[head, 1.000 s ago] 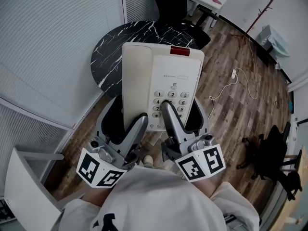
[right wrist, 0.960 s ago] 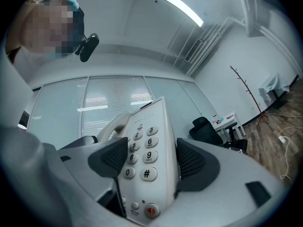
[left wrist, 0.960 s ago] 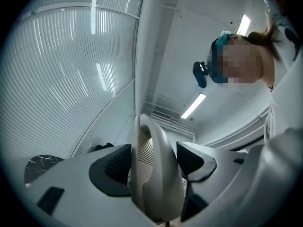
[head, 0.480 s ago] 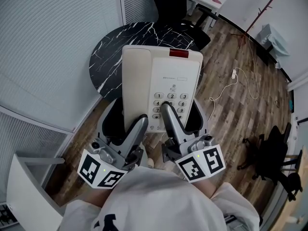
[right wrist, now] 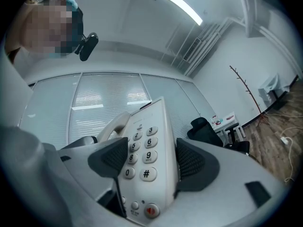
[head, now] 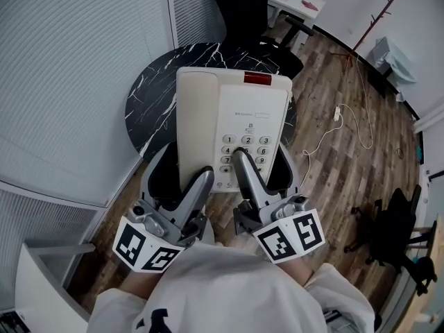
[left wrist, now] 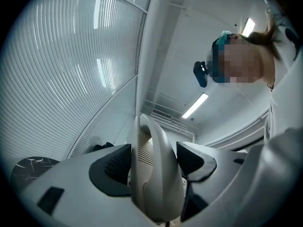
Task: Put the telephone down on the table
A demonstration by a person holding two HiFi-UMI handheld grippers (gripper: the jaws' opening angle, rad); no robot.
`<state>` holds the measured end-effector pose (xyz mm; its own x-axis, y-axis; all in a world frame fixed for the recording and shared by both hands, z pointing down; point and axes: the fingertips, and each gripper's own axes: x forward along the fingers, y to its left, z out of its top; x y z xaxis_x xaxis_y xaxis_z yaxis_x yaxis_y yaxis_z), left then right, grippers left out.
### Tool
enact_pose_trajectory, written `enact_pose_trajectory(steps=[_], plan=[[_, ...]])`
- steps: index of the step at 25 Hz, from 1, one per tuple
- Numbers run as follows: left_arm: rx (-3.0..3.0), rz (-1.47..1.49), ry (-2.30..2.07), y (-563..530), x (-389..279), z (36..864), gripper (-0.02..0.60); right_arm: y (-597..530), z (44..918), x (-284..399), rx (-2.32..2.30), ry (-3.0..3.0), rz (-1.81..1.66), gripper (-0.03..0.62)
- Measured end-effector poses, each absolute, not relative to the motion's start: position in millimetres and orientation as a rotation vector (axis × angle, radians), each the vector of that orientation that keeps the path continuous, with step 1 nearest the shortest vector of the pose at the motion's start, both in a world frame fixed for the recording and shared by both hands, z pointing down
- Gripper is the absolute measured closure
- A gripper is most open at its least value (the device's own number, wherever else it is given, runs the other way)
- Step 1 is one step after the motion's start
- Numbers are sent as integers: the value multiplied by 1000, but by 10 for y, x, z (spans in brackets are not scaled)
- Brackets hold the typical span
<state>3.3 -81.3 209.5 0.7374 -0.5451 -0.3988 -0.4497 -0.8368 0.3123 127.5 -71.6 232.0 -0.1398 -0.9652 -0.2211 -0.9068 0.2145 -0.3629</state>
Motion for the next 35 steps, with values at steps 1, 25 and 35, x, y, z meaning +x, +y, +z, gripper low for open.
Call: enact_pose_trajectory(steps=[1, 25, 35], plan=[[2745, -720, -790, -902, 49, 2091, 281, -803, 2318, 1292, -1737, 2091, -198, 264], [2754, -683, -680, -2922, 194, 2064, 281, -2721, 2305, 1432, -1817, 2004, -204, 264], [2729, -644, -696, -3150, 209, 2149, 281, -2949, 2404, 1448, -1820, 2008, -260, 264]])
